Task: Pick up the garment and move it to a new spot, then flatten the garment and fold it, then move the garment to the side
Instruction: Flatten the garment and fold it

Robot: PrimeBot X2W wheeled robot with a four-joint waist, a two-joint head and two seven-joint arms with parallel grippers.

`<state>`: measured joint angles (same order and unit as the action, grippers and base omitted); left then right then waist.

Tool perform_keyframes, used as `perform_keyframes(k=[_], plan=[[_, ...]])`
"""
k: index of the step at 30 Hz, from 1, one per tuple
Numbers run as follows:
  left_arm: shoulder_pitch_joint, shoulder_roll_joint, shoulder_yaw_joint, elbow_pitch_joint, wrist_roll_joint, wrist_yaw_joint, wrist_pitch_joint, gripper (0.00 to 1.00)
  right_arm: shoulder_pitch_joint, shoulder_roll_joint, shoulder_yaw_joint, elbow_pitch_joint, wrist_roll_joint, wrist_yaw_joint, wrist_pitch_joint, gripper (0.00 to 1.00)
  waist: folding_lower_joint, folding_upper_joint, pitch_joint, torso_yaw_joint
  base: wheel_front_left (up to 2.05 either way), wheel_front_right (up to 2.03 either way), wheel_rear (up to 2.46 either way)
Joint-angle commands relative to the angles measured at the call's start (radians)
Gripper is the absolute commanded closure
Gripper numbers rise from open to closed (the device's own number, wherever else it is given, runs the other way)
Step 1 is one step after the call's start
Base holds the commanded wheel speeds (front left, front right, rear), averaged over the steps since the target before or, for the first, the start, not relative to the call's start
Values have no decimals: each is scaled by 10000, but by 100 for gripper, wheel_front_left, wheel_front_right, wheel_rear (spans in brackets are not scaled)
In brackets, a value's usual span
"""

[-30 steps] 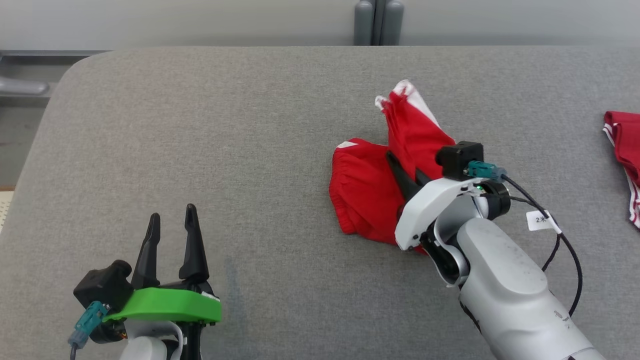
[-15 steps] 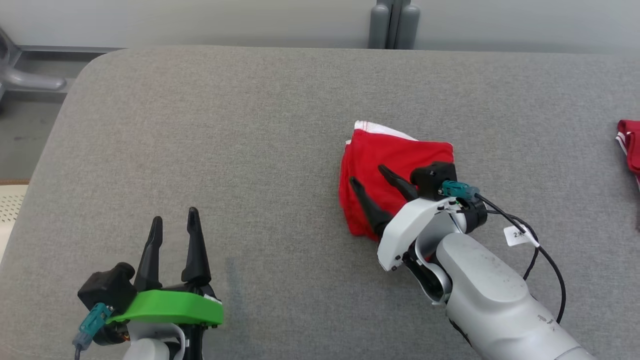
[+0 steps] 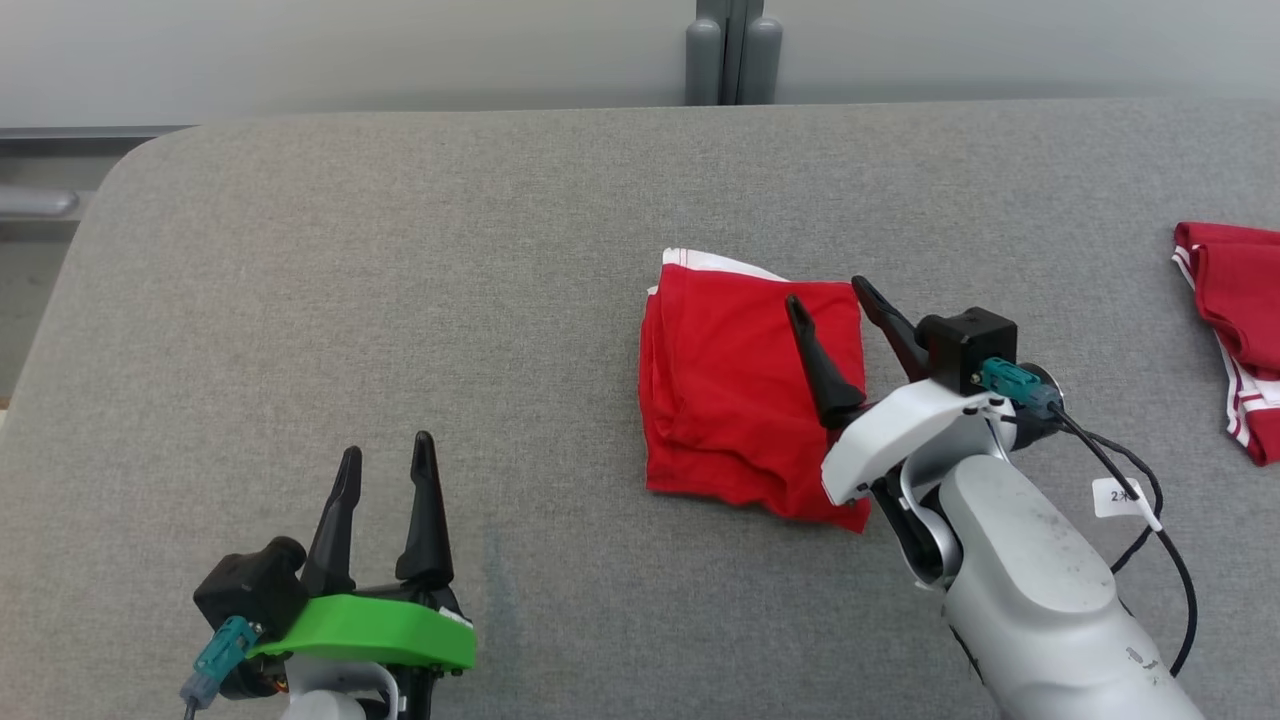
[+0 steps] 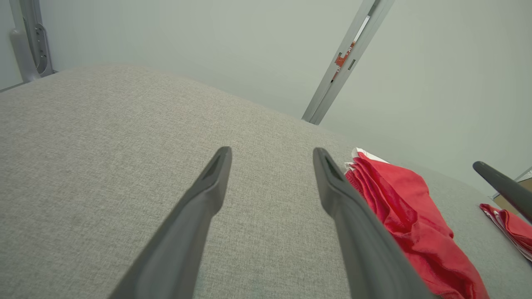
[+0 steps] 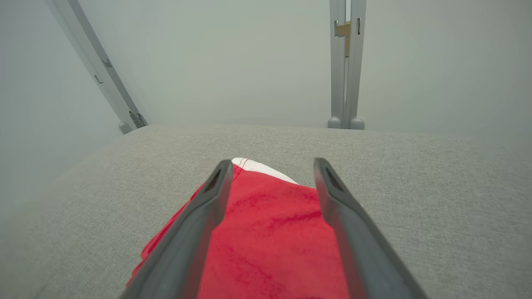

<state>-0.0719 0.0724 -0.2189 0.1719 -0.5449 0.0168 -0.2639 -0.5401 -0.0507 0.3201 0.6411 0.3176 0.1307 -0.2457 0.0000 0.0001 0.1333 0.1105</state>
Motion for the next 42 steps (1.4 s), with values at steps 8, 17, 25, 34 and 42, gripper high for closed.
perform_keyframes(k=[8, 17, 25, 34, 42], plan=[[-225, -35, -118, 41, 75, -91, -1, 0, 594, 2, 178, -224, -827, -2, -135, 63, 0, -1, 355, 152, 0, 0, 0], [-517, -94, -169, 189, 33, -160, -2, 0, -209, -7, 1967, 1038, -24, -2, -121, 100, 0, -1, 666, 800, 0, 0, 0], [-545, -131, -47, 244, 60, -186, -3, 0, -613, -10, 3748, 1954, 859, -2, 31, 100, 0, -1, 765, 1148, 0, 0, 0], [-480, -135, 262, 151, 211, -142, -3, 0, -984, -3, 4819, 1643, 1489, -2, -122, 100, 0, -1, 606, 636, 0, 0, 0], [-451, 101, 508, 13, 718, -133, -3, 0, -316, -19, 2783, -412, 771, -3, -190, 0, 0, -1, 156, -267, 0, 0, 0]])
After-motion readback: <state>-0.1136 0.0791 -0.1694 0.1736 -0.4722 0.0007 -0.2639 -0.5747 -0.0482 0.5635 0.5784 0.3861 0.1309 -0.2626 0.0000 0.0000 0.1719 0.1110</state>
